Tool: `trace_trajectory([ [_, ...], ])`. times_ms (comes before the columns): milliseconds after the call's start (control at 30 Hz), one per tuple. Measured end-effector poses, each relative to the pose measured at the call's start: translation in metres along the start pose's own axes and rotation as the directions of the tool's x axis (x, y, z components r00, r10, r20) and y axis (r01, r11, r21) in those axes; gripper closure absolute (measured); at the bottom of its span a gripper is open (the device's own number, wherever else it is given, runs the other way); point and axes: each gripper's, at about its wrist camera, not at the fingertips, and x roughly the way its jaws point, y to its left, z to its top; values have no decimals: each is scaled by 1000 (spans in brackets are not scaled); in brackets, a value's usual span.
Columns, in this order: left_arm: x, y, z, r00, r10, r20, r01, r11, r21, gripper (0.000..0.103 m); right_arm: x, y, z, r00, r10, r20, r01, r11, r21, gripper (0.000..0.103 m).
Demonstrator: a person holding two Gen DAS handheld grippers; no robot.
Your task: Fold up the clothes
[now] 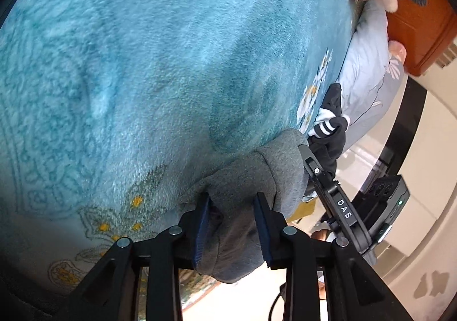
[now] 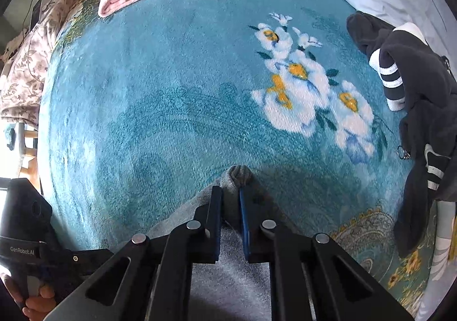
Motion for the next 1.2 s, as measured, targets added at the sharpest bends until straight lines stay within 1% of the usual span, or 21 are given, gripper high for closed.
trace_trajectory([
  [133,1,-8,-4,995,90,33,-91,994,54,84,0,1,-1,1000,-11,0,11,1000,-6,91],
  [233,0,-17,-9,982,181,54,-186,977,108,90,-1,5,0,999,-54,4,54,998,-35,94],
  [333,-7,-26,-15,968,239,76,-248,956,159,93,-8,7,7,994,-108,27,110,992,-62,95],
  [433,-7,-22,-14,957,277,88,-289,942,170,93,-2,4,11,991,-134,15,135,988,-69,96],
  [467,-5,-20,-14,949,301,91,-313,935,168,94,1,2,12,991,-136,11,136,989,-59,96],
  [500,-4,-18,-13,936,338,98,-350,922,166,102,5,-1,12,991,-137,8,137,989,-50,96],
  [533,-3,-16,-12,922,374,104,-387,908,163,103,10,-3,11,991,-137,2,137,990,-37,96],
  [567,-3,-12,-10,916,388,102,-400,904,151,103,17,-5,8,990,-140,-8,139,990,-24,96],
  [633,-4,-1,-5,940,334,66,-339,936,95,103,29,-13,8,987,-157,-38,158,987,2,96],
  [667,-5,2,-4,948,312,61,-316,945,80,103,30,-16,8,990,-136,-45,138,990,26,96],
  [733,-11,-6,-4,959,269,87,-278,953,119,103,26,-21,7,996,-82,-36,85,994,70,96],
  [767,-13,-10,-5,965,245,95,-256,957,139,103,23,-21,7,996,-80,-28,82,994,66,96],
  [867,-20,-19,-6,972,203,114,-222,958,183,102,14,-25,6,999,-52,-6,53,996,72,95],
  [933,-25,-25,-6,976,178,129,-203,954,219,101,1,-34,4,999,-6,33,2,993,118,93],
  [967,-25,-31,-6,975,173,139,-203,947,248,101,-6,-38,2,998,8,57,-16,990,141,89],
  [1000,-26,-37,-5,975,167,149,-203,939,277,97,-16,-42,-3,996,9,86,-23,986,163,81],
  [1067,-21,-53,-6,972,172,161,-219,915,340,85,-33,-49,-14,991,8,132,-35,979,202,72],
  [1100,-16,-63,-8,971,178,159,-226,899,375,76,-40,-53,-20,989,20,146,-52,974,222,71],
  [1133,-8,-71,-12,973,181,146,-226,881,415,73,-46,-55,-26,987,32,157,-69,969,237,71],
  [1167,0,-80,-15,974,185,132,-225,862,455,73,-50,-52,-33,986,43,161,-82,966,246,71],
  [1200,9,-87,-19,970,206,128,-243,836,492,72,-53,-47,-45,985,53,162,-93,964,248,71],
])
